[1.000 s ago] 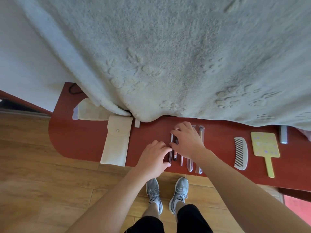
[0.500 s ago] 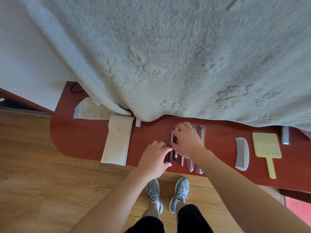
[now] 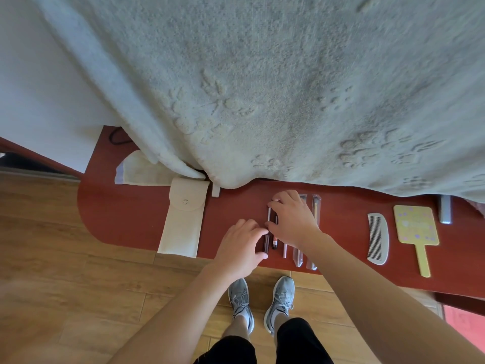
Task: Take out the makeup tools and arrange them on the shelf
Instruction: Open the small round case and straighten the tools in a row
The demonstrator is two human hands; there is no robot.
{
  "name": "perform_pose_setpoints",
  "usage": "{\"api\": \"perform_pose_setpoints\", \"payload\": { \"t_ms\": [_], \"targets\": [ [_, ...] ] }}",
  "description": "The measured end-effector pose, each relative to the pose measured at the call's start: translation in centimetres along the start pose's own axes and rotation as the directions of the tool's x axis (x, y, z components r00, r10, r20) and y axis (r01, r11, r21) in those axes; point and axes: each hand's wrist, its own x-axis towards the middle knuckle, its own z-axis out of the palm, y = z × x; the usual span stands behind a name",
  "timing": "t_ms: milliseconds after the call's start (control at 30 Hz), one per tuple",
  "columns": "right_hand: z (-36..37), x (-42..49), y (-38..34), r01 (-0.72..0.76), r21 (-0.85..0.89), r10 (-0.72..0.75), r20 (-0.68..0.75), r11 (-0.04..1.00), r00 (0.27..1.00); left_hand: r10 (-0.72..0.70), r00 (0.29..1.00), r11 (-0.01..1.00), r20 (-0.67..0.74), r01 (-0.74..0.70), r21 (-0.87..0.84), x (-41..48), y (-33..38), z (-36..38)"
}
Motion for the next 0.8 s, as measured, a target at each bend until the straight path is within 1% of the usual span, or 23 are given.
{"api": "perform_pose_setpoints", "payload": {
  "t_ms": [333,567,667,800],
  "targets": [
    [-0.2,0.0,-0.2,-0.013,-0.011,0.013,0.012,1.000,1.000,0.003,1.000,1.000,0.001,-0.003,0.027,0.1,0.0,0.0],
    [-1.7,-0.9,-0.6,-0.035,0.035,0.036,-0.022,0.999,0.999,-0.045,0.999,0.999,0.006,0.045,0.011,-0.2,-0.1,-1.5],
    [-3.0,-1.9,-0.5,-0.052,0.059,0.054,-0.030,0.997,0.998,-0.104,0.994,0.995,-0.026,0.104,0.009,-0.6,-0.2,-2.9],
    [-4.8,-3.5,0.0,-0.102,0.060,0.103,-0.013,0.993,0.995,-0.229,0.969,0.972,-0.095,0.232,0.023,-1.0,-0.6,-4.9]
  ]
}}
